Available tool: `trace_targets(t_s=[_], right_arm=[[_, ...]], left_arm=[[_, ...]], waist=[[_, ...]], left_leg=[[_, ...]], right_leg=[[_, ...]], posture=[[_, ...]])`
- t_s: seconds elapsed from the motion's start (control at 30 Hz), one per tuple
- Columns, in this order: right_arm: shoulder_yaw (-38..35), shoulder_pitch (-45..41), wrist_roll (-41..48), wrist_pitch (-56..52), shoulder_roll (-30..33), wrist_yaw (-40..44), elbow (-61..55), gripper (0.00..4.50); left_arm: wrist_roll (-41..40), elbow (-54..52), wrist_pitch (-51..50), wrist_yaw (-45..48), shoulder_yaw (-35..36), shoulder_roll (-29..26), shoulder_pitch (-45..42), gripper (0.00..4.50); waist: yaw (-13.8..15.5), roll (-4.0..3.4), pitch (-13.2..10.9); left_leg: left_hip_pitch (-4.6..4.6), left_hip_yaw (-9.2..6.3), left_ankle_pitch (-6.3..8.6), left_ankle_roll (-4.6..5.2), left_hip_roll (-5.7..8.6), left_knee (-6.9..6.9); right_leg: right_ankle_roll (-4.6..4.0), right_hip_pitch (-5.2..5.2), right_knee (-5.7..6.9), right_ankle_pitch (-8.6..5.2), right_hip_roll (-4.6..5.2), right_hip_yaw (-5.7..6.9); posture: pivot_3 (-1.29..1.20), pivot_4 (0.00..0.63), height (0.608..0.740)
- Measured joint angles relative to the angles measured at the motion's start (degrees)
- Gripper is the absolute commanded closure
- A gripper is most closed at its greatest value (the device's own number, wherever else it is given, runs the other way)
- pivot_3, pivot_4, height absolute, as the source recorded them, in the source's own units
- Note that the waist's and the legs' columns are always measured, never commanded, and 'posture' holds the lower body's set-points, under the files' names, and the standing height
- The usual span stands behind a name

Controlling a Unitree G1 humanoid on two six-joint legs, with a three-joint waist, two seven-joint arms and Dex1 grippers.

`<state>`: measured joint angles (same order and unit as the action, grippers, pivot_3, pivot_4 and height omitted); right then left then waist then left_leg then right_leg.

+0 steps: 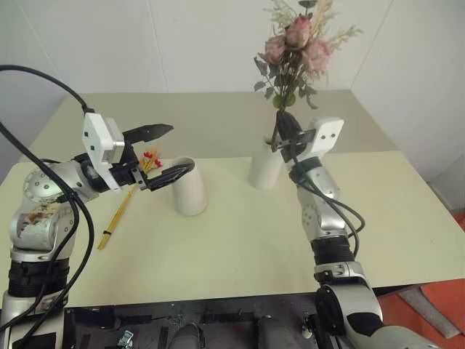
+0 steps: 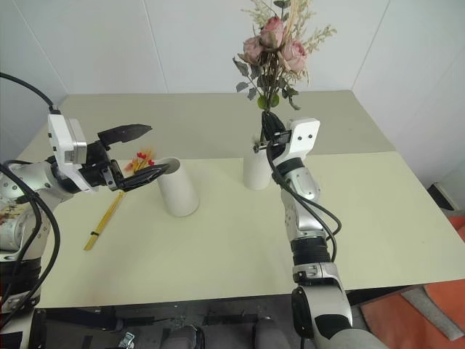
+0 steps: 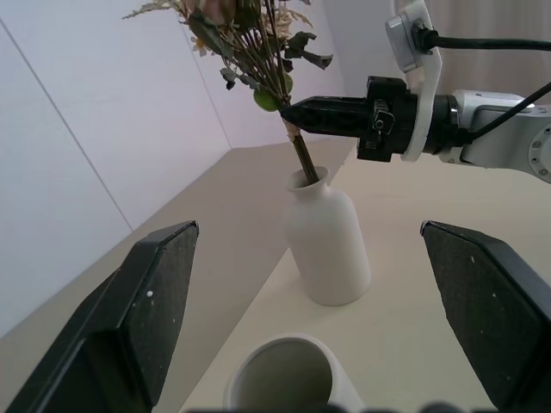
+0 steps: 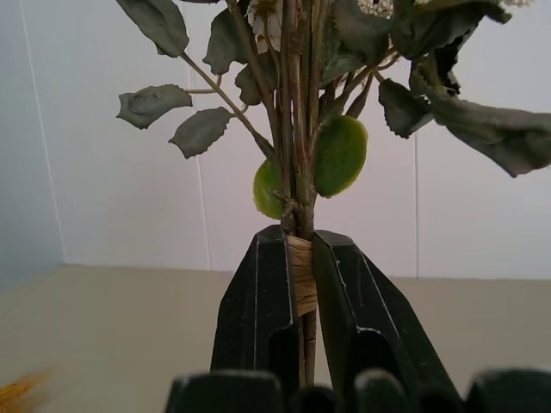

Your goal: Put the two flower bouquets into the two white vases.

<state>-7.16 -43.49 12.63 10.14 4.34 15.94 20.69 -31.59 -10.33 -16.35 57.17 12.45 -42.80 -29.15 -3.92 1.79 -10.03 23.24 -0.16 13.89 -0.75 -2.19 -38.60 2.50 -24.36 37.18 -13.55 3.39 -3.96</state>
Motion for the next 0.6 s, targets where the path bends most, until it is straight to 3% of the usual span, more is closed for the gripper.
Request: trace_targets(t_s=[0.3,0.43,0.6], right_arm=[[1.6,6.7,0.0,0.2,-0.3,1.2,-8.1,0.18],[2.7,11.7,1.1,-1.8,0.8,3.1,-15.1,0.02],[3.6,19.5,3.1,-10.9,8.5,6.8,-24.0,0.02]], left_arm=[[0.0,0.3,0.1,0.5,0.0,0.0,-0.2,0.0],[-0.2,0.4,0.0,0.3,0.3,0.0,-0.2,0.0],[-1.4,-1.3,-3.0,-2.4,5.4,-3.1,3.4,0.0]], waist=[[0.1,0.0,0.0],[0.2,0.0,0.0],[0.1,0.0,0.0]], left_leg=[[0.0,-0.01,0.0,0.0,0.0,0.0],[-0.01,-0.01,0.0,0.0,0.0,0.0],[-0.02,0.0,0.0,0.0,-0.01,0.0]], right_leg=[[0.0,0.01,0.0,0.0,0.0,0.0],[0.0,0.02,-0.02,0.0,0.0,0.0],[0.0,0.0,-0.06,-0.01,0.0,-0.02]], posture=[[0.0,0.15,0.74],[0.0,0.15,0.74],[0.0,0.15,0.74]])
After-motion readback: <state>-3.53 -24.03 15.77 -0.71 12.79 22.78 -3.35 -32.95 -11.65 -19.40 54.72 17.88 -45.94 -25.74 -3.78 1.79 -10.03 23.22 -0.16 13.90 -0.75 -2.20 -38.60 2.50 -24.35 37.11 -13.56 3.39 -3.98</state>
